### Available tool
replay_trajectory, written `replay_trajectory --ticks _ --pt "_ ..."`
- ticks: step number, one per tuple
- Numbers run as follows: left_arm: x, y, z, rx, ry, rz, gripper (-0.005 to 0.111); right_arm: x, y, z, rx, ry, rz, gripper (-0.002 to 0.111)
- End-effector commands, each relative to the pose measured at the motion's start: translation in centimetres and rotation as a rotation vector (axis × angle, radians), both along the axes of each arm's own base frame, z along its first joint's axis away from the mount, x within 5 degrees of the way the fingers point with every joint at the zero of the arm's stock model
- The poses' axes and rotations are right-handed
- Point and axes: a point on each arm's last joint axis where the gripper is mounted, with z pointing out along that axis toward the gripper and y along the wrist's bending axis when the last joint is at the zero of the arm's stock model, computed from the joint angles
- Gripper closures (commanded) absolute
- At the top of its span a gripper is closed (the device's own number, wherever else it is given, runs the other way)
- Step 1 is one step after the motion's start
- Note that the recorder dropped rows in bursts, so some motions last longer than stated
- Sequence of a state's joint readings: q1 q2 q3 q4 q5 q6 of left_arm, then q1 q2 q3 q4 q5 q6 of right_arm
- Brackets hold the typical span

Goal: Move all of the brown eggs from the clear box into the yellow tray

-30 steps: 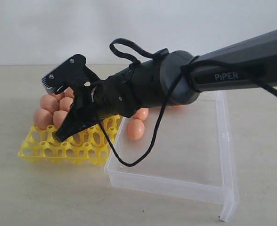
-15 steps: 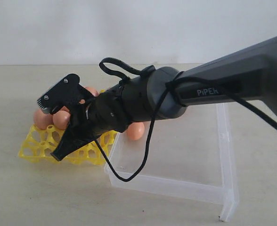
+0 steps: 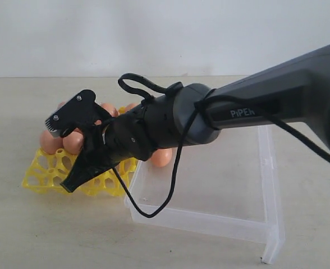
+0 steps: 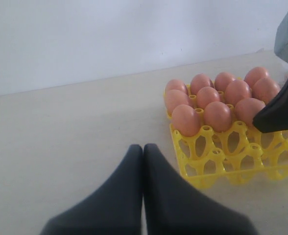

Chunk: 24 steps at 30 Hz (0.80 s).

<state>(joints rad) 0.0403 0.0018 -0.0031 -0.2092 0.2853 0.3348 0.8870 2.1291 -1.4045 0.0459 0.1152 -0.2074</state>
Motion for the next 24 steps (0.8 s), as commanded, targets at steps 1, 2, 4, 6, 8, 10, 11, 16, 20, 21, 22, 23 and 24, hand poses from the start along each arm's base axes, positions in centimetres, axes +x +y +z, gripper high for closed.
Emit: replay_trajectory --ticks 1,2,4,6,8,10,11,16,20,21,22,23,24 --pt "0.0 0.0 -0.1 -0.012 0.000 -0.001 0.111 0.0 0.0 -0.6 -0.015 0.011 0.001 0.109" --pt "0.0 0.0 -0.1 -0.012 0.000 -0.001 0.111 0.0 0.0 -0.6 -0.011 0.008 0.001 0.109" --pt "0.0 0.0 -0.1 -0.012 0.000 -0.001 0.111 0.0 0.1 -0.7 -0.008 0.006 0.001 0.109" --pt "0.0 0.0 -0.1 -0.012 0.000 -0.001 0.111 0.1 0.1 -1.1 -0.007 0.002 0.001 0.109" --pt "0.0 0.0 -0.1 -0.012 0.000 -0.001 0.111 0.1 0.2 -1.3 -0.006 0.002 0.001 0.109" --pt "0.0 0.0 -0.1 -0.012 0.000 -0.001 0.111 0.2 0.2 -1.4 -0.007 -0.002 0.004 0.109" --pt "0.0 0.0 -0.1 -0.012 0.000 -0.001 0.111 0.2 0.2 -1.4 -0.007 -0.002 0.004 0.109" --pt "0.0 0.0 -0.1 -0.012 0.000 -0.001 0.111 0.3 0.1 -1.3 -0.006 -0.002 0.001 0.109" --pt "0.0 0.0 -0.1 -0.012 0.000 -0.001 0.111 0.6 -0.1 -1.3 -0.001 -0.006 -0.007 0.109" --pt "0.0 0.0 -0.1 -0.012 0.000 -0.001 0.111 0.8 -0.2 -1.3 0.000 -0.008 -0.012 0.109" --pt "0.0 0.0 -0.1 -0.012 0.000 -0.001 0.111 0.9 -0.3 -1.3 0.003 -0.010 -0.017 0.109" --pt "0.0 0.0 -0.1 -0.012 0.000 -0.001 0.111 1.1 -0.4 -1.2 0.005 -0.010 -0.022 0.109" --pt "0.0 0.0 -0.1 -0.012 0.000 -0.001 0.111 1.3 -0.6 -1.2 0.005 -0.010 -0.027 0.109"
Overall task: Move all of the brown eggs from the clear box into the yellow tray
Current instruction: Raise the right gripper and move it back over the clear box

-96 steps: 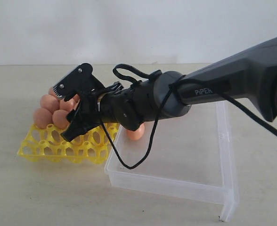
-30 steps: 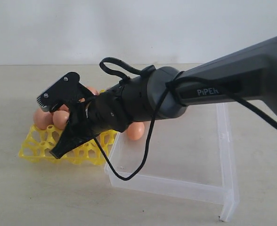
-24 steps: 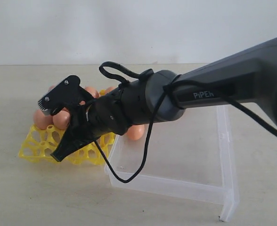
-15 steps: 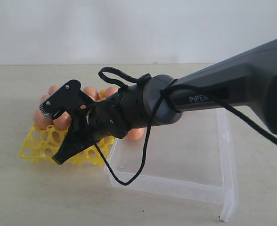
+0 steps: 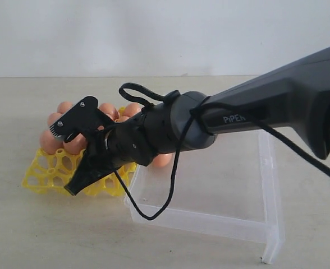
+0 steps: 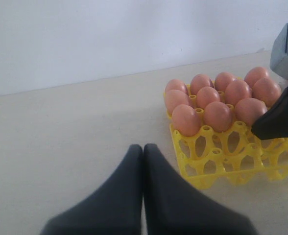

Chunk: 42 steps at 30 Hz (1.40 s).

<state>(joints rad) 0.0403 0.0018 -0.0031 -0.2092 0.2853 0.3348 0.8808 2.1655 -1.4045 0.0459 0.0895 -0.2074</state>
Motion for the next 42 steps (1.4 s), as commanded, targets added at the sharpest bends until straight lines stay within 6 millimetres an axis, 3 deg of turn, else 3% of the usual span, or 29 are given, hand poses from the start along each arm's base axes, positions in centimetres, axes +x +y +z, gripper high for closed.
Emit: replay_trajectory --ticks 1,9,14,20,23,25,29,33,37,42 --pt "0.0 0.0 -0.1 -0.012 0.000 -0.001 0.111 0.9 -0.6 0.3 0.015 -0.015 -0.021 0.109" --pt "0.0 0.0 -0.1 -0.012 0.000 -0.001 0.111 1.1 -0.6 1.0 0.033 -0.043 -0.017 0.109" --pt "0.0 0.0 -0.1 -0.012 0.000 -0.001 0.111 1.1 -0.5 3.6 0.101 -0.108 -0.016 0.109" --pt "0.0 0.0 -0.1 -0.012 0.000 -0.001 0.111 1.1 -0.6 3.6 0.077 -0.113 0.001 0.109" --pt "0.0 0.0 -0.1 -0.012 0.000 -0.001 0.111 0.9 -1.0 6.7 0.100 -0.190 0.033 0.109" --pt "0.0 0.0 -0.1 -0.012 0.000 -0.001 0.111 1.0 -1.9 9.3 0.127 -0.215 0.016 0.109" --pt "0.0 0.0 -0.1 -0.012 0.000 -0.001 0.111 1.7 -4.3 10.7 0.077 -0.150 -0.039 0.109" --pt "0.0 0.0 -0.1 -0.012 0.000 -0.001 0.111 2.3 -7.8 9.6 -0.093 0.056 -0.160 0.109" --pt "0.0 0.0 -0.1 -0.012 0.000 -0.001 0.111 2.8 -10.7 9.2 -0.309 0.083 -0.306 0.109" --pt "0.0 0.0 -0.1 -0.012 0.000 -0.001 0.111 2.9 -12.2 8.3 -0.425 0.131 -0.483 0.109"
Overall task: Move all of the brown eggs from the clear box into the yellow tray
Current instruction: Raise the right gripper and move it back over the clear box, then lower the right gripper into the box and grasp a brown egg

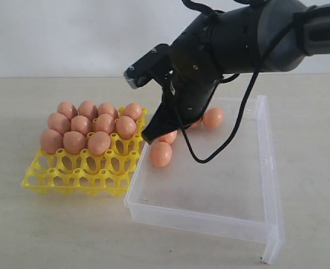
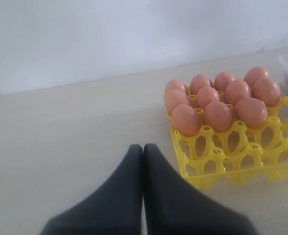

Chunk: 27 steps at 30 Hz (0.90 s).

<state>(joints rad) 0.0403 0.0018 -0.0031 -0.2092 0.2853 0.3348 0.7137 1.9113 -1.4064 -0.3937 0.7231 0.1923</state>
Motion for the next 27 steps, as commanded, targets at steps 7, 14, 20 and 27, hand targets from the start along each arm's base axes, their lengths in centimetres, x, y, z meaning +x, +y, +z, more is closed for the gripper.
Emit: replay_trajectory --ticks 7,14,20,27 --pt "0.0 0.0 -0.1 -0.012 -0.002 -0.001 0.111 2.0 -3.7 -1.6 0.198 0.213 -0.418 0.082" --pt "0.0 0.0 -0.1 -0.012 -0.002 -0.001 0.111 4.0 -4.4 -1.7 0.703 0.493 -0.645 0.057" --pt "0.0 0.0 -0.1 -0.012 -0.002 -0.001 0.111 4.5 -3.5 -5.9 0.728 0.607 -0.713 0.057" --pt "0.0 0.0 -0.1 -0.012 -0.002 -0.001 0.111 5.0 -3.1 -7.3 0.786 0.636 -0.781 0.057"
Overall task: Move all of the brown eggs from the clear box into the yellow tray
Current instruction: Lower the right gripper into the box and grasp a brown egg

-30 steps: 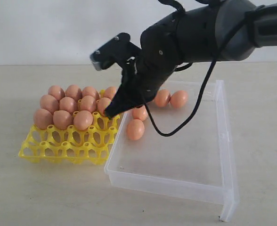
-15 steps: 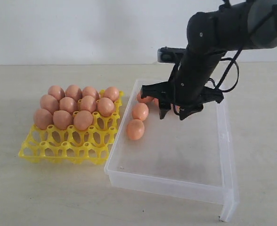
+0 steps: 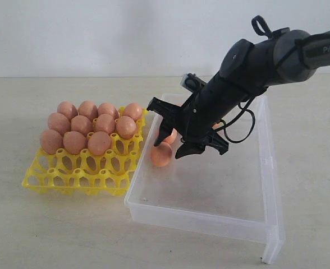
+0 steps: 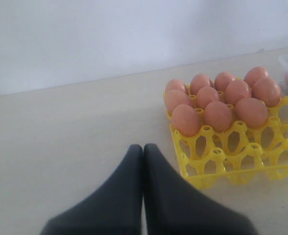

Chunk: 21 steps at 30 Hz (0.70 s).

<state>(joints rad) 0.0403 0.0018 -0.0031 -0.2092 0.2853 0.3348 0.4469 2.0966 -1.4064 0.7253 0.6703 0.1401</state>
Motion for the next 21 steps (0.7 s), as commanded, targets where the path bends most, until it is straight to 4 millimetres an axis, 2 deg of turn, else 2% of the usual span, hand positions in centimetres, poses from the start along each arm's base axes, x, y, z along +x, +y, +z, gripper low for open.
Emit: replay_trajectory --ticks 1,16,18,21 --pt "0.0 0.0 -0.1 -0.012 -0.002 -0.001 0.111 0.4 0.0 -0.6 0.034 0.018 -0.039 0.057" --pt "0.0 0.0 0.0 -0.012 -0.004 -0.001 0.111 0.8 0.7 -3.3 0.057 0.037 -0.100 0.059" --pt "0.0 0.0 0.0 -0.012 -0.004 -0.001 0.111 1.0 0.7 -3.3 0.057 0.028 -0.109 0.072" --pt "0.0 0.0 0.0 -0.012 -0.004 -0.001 0.111 1.1 0.7 -3.1 0.061 0.022 -0.124 0.107"
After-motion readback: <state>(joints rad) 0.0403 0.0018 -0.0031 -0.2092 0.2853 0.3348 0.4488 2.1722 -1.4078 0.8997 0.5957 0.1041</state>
